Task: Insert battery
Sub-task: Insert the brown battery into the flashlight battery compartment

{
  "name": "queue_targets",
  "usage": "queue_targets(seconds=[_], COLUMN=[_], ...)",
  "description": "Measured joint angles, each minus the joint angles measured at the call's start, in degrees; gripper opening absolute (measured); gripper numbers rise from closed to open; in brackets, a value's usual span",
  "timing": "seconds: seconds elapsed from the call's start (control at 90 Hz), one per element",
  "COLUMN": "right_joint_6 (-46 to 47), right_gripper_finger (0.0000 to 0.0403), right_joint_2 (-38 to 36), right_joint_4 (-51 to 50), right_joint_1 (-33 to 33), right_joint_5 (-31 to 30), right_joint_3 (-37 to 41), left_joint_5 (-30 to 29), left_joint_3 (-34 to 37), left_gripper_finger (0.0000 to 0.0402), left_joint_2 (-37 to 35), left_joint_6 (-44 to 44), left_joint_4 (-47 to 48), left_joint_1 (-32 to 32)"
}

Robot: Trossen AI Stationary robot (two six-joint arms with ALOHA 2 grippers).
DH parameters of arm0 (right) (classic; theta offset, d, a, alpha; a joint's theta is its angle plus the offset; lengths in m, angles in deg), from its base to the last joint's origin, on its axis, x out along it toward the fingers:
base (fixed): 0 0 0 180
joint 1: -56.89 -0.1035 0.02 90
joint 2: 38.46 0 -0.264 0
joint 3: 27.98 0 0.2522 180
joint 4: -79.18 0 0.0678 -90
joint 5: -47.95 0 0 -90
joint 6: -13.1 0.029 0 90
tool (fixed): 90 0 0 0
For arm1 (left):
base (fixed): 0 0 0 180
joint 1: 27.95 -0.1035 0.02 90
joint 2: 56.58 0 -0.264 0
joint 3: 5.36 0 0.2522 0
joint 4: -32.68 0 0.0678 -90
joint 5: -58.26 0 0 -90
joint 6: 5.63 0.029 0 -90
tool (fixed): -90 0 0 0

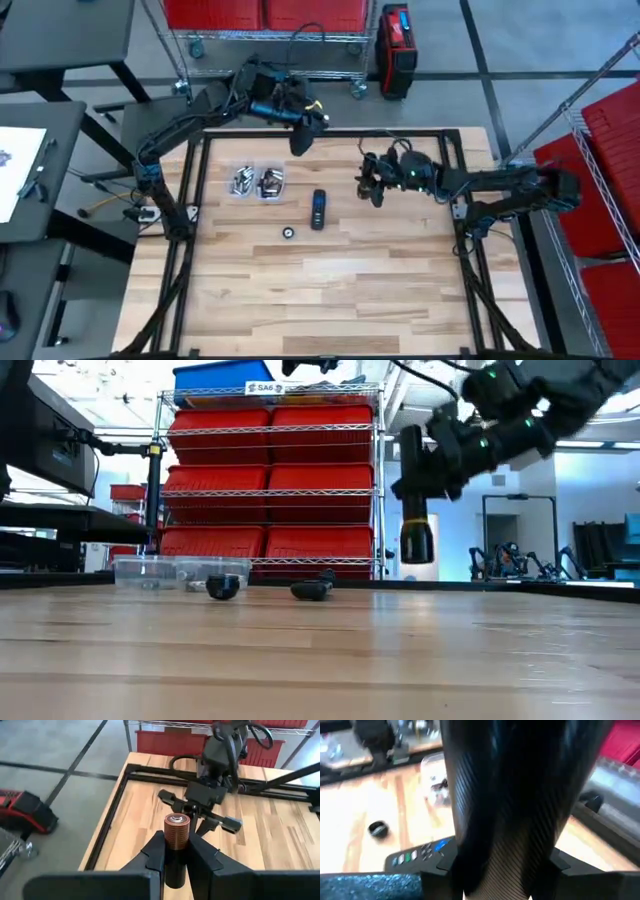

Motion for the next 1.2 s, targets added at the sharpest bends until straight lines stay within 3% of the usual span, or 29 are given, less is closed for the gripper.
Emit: queue_targets(seconds=[0.356,0.711,0.956,1.2], right_joint_6=[-1.6,-2.0,-2.1,-4.5], right_gripper_finger=[0.0138,0.0139,0.0278,0.0299], right_joint_2=[3.7,7.0,3.7,-3.7], right_joint_4=[5.8,9.9,8.4,8.2], right_joint_1=[-2.0,-4.1,-4.0,-4.0], right_joint_5=[-2.2,-3.1,-2.4,-4.3], right_joint_3=[6.4,7.0,7.2,7.3], left_joint_5=[0.0,-0.4,-0.4,-0.4], left_joint_3=[0.0,0.0,0.0,0.0], left_gripper_finger=[0.0029,0.0029,0.0029,0.0029], left_joint_2=[-0.1,-0.1,-0.1,-0.1], left_joint_6=[-2.6,-3.4,-3.4,-3.4], left_joint_4=[-0.6,-1.2,-1.2,-1.2], left_joint_1=[0.3,0.3,0.3,0.3])
